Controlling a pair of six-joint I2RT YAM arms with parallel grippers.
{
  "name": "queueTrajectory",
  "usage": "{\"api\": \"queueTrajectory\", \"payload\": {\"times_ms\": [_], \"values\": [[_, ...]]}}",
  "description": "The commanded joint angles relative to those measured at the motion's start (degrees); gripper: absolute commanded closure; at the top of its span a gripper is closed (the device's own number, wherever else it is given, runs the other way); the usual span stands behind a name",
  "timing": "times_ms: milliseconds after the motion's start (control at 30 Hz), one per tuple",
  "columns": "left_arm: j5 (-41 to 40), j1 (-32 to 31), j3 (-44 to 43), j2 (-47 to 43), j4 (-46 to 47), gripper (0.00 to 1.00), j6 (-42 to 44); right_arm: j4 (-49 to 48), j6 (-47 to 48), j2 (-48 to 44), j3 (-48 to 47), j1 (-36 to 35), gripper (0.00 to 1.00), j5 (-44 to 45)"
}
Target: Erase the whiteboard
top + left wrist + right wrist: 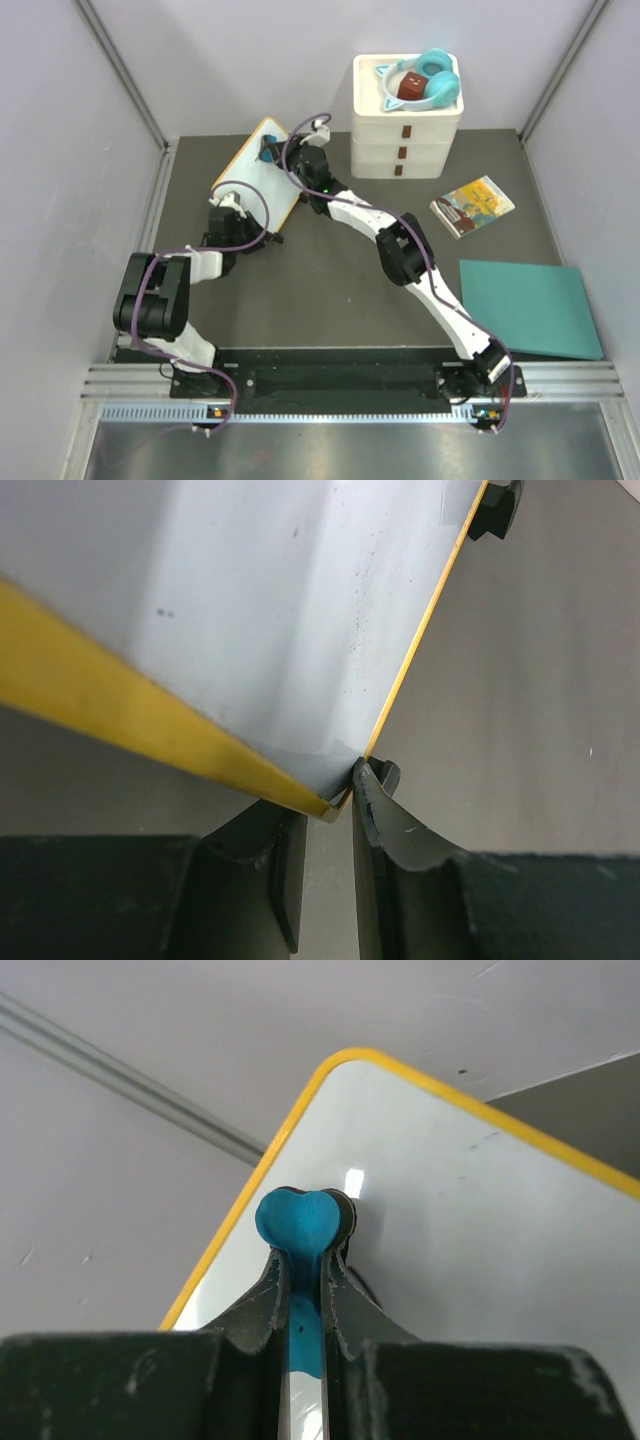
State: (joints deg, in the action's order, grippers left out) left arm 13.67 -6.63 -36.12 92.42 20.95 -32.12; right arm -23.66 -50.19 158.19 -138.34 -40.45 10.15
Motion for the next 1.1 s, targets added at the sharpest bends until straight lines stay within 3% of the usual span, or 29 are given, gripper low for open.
{"api": "queueTrajectory", "payload": {"times_ms": [0,600,933,1067], "values": [[-0.57,-2.07,0.79,2.24,-10.67,1.00,4.61,-1.48,2.46,-5.25,-1.85,-3.67,1.00,-3.82],[-10.76,-1.72,-2.73,1.35,-23.58,1.00,3.82,-3.41,3.70,-7.02,3.52,-1.74,1.00,-2.60],[-9.37,2.06,-2.11,1.71,-25.70,1.00,2.85,-3.85,3.70,-7.55,5.01,1.16,1.00,-1.63],[-8.22,3.03,-1.15,1.54,-25.70,1.00,2.24,-1.66,4.32,-5.44,0.72,2.39,1.00,0.21]]}}
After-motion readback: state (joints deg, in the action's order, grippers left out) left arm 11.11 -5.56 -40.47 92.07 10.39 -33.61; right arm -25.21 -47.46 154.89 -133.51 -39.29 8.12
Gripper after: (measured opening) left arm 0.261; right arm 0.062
